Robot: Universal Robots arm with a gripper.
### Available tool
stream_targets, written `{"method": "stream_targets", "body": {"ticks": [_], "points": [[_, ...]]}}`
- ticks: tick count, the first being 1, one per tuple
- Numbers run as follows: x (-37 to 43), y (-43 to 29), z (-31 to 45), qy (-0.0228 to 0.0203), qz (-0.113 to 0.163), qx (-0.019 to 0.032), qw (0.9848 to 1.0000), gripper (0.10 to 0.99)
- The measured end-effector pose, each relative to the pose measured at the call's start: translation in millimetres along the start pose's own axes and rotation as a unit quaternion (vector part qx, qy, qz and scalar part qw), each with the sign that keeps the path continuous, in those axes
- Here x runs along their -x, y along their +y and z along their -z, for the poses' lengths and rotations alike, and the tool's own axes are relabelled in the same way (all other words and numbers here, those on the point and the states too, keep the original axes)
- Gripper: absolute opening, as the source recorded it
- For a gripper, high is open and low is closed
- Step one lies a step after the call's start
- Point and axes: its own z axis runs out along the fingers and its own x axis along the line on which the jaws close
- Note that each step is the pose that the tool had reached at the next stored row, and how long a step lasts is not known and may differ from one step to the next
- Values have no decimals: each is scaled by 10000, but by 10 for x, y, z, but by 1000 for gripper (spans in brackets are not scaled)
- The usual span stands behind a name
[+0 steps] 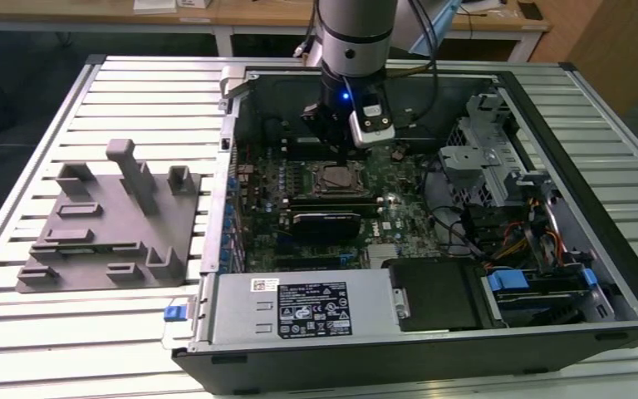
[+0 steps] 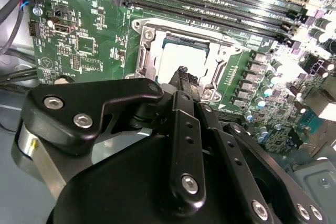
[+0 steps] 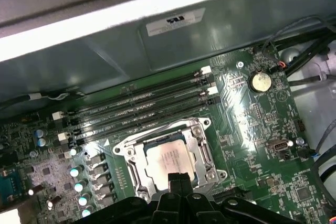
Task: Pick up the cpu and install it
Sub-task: 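Install the second cpu locking lever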
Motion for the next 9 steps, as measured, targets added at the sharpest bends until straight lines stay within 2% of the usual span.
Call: {"method": "stream_targets", "body": {"ticks": [9], "points": [[22,-61,4,0,0,-1,10000,106]]}}
